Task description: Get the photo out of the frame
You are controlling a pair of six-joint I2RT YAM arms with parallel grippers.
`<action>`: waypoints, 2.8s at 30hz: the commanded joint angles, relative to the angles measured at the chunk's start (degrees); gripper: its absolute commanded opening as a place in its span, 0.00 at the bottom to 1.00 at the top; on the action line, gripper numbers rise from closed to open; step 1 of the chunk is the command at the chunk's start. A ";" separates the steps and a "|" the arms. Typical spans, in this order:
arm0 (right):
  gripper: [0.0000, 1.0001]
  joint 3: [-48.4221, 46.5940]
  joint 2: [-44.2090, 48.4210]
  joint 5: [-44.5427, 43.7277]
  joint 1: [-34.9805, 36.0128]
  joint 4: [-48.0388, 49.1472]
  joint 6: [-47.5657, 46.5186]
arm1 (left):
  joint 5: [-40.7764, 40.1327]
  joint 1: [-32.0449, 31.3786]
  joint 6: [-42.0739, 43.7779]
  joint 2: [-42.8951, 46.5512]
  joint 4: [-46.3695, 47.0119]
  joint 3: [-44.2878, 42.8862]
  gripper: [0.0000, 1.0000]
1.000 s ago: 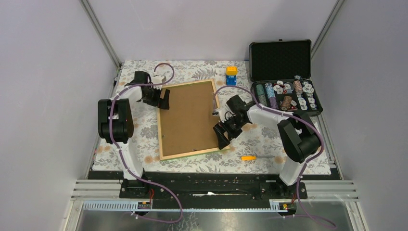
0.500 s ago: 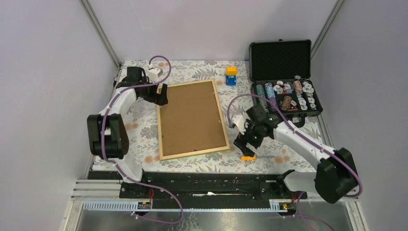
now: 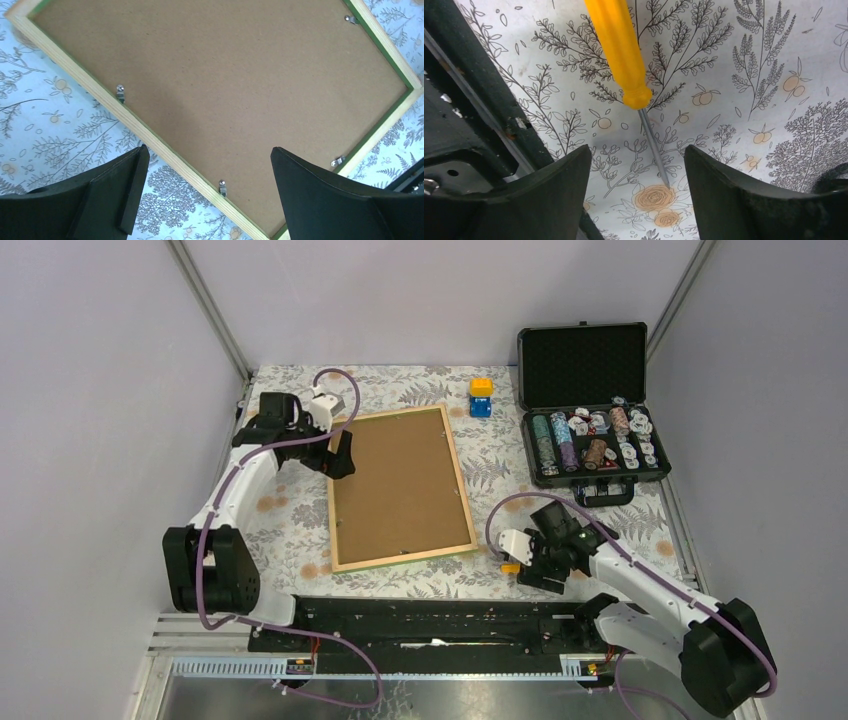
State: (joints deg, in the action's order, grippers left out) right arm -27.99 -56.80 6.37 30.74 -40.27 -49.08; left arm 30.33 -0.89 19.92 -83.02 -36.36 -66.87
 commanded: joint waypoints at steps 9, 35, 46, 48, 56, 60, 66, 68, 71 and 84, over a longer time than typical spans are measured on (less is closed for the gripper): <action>0.49 3.57 -3.61 3.47 -0.15 9.68 -8.59 | 7.01 -1.75 -2.48 4.29 -0.89 1.51 0.99; 0.00 -36.03 -9.49 10.10 4.62 -3.54 2.46 | 29.76 -3.26 -19.54 10.91 -4.18 -0.23 0.99; 0.00 -53.92 -21.51 -1.83 20.26 0.41 10.49 | 35.64 -6.95 -47.08 17.57 17.85 9.22 0.99; 0.00 -55.57 -23.04 -2.21 21.28 1.29 11.89 | 34.60 -8.48 -49.11 17.74 20.08 10.13 0.99; 0.00 -59.99 -27.70 -3.13 24.48 3.79 12.21 | 36.36 -12.39 -56.53 14.30 28.93 13.73 0.94; 0.00 -61.50 -29.34 -2.93 25.78 3.80 12.43 | 35.65 -14.48 -56.18 13.20 29.02 13.24 0.86; 0.00 -62.51 -31.45 -3.46 26.94 4.19 13.14 | 35.28 -15.75 -57.59 12.23 30.80 14.27 0.66; 0.00 -62.71 -32.03 -4.53 27.21 4.57 12.89 | 35.49 -16.03 -58.54 12.09 32.17 14.86 0.59; 0.00 -63.18 -32.69 -5.47 27.38 4.85 12.78 | 35.53 -16.36 -58.67 11.86 32.17 14.93 0.53; 0.00 -63.20 -32.76 -5.03 27.97 4.89 13.03 | 35.16 -16.51 -60.83 11.13 34.91 16.18 0.23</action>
State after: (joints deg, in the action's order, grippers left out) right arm -88.68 -89.76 1.58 57.76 -38.15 -36.95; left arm 63.40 -16.86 -39.42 -71.96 -5.98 -50.96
